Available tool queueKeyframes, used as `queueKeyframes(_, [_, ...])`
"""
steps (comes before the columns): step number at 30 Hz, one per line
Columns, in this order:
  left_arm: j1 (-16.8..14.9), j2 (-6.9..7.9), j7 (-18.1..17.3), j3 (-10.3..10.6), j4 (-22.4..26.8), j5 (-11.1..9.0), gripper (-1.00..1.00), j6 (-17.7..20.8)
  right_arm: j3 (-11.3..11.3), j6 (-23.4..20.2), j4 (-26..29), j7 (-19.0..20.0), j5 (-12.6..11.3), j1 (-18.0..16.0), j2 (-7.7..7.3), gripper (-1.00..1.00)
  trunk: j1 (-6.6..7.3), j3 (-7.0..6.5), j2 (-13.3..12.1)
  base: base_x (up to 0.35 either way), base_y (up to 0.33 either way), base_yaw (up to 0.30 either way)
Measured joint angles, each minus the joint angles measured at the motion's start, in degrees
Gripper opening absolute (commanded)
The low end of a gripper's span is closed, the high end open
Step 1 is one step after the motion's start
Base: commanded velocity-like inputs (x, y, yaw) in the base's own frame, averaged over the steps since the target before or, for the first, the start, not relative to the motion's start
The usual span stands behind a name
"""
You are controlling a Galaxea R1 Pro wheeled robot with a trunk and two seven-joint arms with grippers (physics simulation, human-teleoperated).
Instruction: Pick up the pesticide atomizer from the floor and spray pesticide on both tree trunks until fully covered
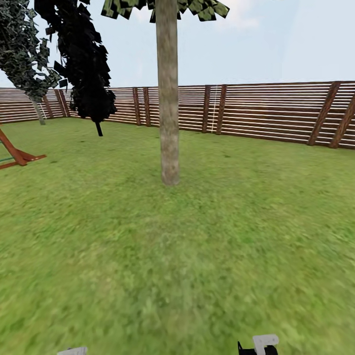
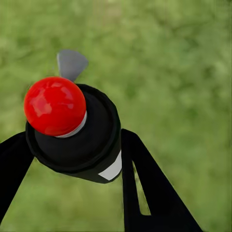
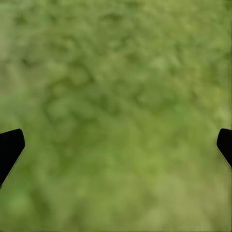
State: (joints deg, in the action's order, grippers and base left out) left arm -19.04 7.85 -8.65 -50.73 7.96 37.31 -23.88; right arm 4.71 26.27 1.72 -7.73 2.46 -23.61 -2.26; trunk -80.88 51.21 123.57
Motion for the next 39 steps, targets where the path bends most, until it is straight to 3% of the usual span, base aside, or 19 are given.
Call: queueKeyframes(39, [0.0,0.06,0.0,-0.2,0.0,0.0,-1.0,0.0,0.0,0.0,0.0,0.0,0.0,0.0,0.05,1.0,0.0,0.0,0.0,0.34,0.0,0.0])
